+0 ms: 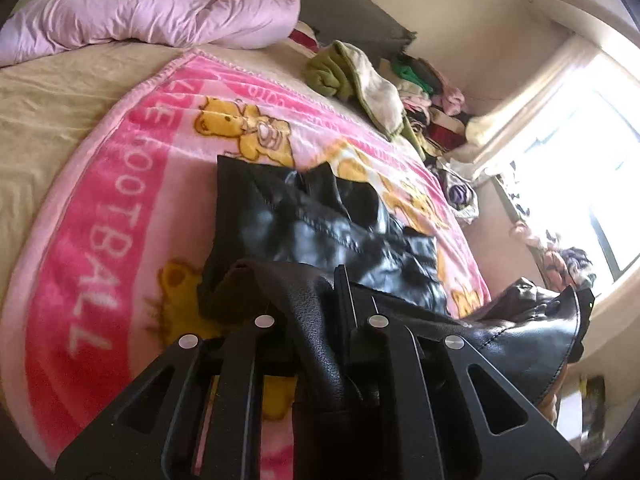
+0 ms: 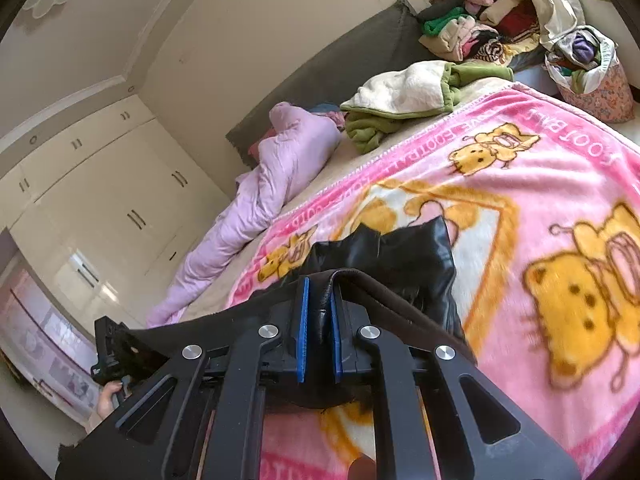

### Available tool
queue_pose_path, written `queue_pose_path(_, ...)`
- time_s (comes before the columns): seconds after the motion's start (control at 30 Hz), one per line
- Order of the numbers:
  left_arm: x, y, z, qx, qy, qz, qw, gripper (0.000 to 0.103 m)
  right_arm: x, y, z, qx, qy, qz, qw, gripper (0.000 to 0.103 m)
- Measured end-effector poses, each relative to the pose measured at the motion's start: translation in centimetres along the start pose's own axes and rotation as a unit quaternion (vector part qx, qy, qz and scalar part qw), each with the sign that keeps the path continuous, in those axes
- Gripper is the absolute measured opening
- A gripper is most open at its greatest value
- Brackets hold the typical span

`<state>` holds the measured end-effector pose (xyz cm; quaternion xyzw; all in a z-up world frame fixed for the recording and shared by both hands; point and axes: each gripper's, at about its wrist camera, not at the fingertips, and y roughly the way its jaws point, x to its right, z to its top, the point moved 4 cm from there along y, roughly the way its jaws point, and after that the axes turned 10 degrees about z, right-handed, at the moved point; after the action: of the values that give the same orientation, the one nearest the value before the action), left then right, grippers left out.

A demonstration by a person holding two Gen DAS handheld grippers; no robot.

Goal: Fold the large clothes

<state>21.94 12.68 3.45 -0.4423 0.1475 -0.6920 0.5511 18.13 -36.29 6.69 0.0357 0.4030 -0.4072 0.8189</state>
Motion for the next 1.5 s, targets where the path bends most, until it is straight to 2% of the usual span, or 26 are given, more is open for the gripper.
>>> queue_pose_path(0.37, -1.2, 5.9, 3.6, -0.029, -0.05, 0.038, 0.9976, 0.011, 4.9, 5.5, 3.1, -0.014, 0.044, -0.04, 0.998, 0.009)
queue_pose_path(0.57, -2.3, 8.3, 4.1, -0.042, -0.066, 0.051, 0.9956, 0.014, 8.5, 7.8, 3.1, -0.034, 0.067, -0.082, 0.994, 0.009)
queue_pose_path(0.77, -2.7, 9.5, 4.2, -0.04, -0.072, 0.055, 0.9951, 0.016, 10.2, 10.0, 2.7, -0.051, 0.069, -0.106, 0.991, 0.011)
queue_pose_path(0.87, -2.6, 9.8, 4.3, -0.037, -0.066, 0.052, 0.9958, 0.021, 10.8, 10.5, 2.6, -0.053, 0.074, -0.106, 0.99, 0.018)
queue_pose_path(0.9, -2.6, 9.9, 4.3, -0.037, -0.068, 0.049, 0.9958, 0.023, 10.8, 10.4, 2.6, -0.051, 0.075, -0.104, 0.99, 0.027)
queue_pose_path(0.93, -2.7, 9.9, 4.4, -0.037, -0.073, 0.042, 0.9958, 0.024, 10.9, 10.3, 2.6, -0.046, 0.075, -0.104, 0.991, 0.045)
queue_pose_path(0.97, -2.7, 9.9, 4.4, -0.037, -0.077, 0.037, 0.9957, 0.026, 11.0, 10.1, 2.7, -0.04, 0.073, -0.104, 0.991, 0.05)
queue_pose_path(1.1, -2.6, 9.6, 4.6, -0.027, -0.078, 0.025, 0.9963, 0.034, 11.0, 9.2, 3.0, -0.028, 0.06, -0.105, 0.992, 0.051)
queue_pose_path(1.23, -2.3, 9.0, 4.5, -0.011, -0.083, 0.014, 0.9964, 0.043, 10.3, 8.6, 2.7, -0.031, 0.018, -0.125, 0.991, 0.06)
queue_pose_path(1.37, -2.0, 7.2, 4.9, 0.04, -0.038, 0.076, 0.9956, 0.06, 9.7, 8.9, 1.9, -0.049, -0.045, -0.164, 0.984, 0.064)
queue_pose_path(1.43, -2.3, 6.7, 5.0, 0.049, -0.025, 0.092, 0.9943, 0.06, 9.4, 9.5, 1.5, -0.06, -0.074, -0.177, 0.98, 0.066)
queue_pose_path(1.5, -2.3, 7.0, 4.9, 0.053, 0.002, 0.124, 0.9908, 0.06, 9.3, 10.5, 1.2, -0.073, -0.107, -0.202, 0.971, 0.067)
